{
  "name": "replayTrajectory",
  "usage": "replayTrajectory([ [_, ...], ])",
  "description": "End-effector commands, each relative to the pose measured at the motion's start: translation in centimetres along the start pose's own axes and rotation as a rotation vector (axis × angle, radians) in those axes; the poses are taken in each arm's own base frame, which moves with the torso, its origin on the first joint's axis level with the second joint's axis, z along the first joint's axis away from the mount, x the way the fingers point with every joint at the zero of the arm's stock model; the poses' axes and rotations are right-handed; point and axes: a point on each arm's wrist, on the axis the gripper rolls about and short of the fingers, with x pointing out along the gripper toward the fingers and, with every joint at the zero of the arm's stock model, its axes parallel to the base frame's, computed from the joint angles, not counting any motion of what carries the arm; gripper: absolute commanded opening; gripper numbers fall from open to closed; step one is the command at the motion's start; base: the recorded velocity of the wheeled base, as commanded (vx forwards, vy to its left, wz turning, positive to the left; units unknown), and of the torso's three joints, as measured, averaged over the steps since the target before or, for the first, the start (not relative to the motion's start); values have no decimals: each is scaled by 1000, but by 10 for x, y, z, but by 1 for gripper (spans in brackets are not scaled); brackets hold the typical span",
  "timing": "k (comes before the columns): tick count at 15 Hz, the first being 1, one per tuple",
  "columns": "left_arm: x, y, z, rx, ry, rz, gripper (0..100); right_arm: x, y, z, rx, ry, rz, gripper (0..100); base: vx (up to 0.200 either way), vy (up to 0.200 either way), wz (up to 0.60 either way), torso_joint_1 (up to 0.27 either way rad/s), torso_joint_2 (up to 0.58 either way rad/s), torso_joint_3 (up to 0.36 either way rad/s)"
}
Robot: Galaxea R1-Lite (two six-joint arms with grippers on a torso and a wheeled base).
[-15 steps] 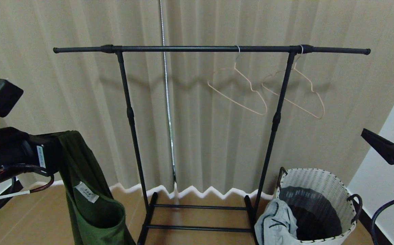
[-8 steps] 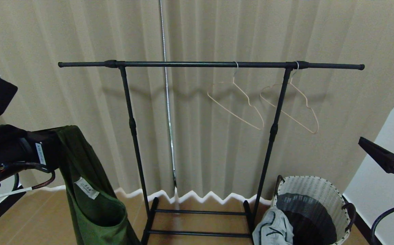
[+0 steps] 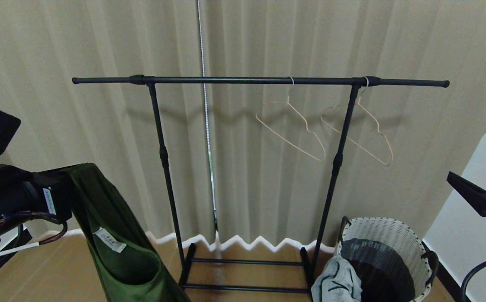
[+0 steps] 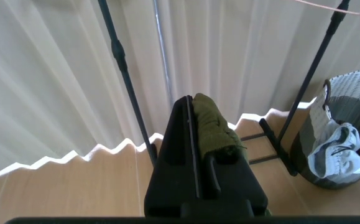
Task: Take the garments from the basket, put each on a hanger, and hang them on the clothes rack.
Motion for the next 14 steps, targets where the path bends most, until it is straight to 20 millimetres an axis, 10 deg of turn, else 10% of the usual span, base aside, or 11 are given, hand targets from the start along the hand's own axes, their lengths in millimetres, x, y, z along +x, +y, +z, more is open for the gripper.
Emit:
replayTrajectory([
  [1, -6, -1, 1, 2, -17, 0, 0, 0, 0, 0, 0, 1, -1, 100, 0, 0, 0, 0, 0, 0],
  [14, -9, -1, -1, 28, -20, 0, 0, 1, 0, 0, 2, 5, 1, 100, 0, -62, 0, 0, 1, 1],
])
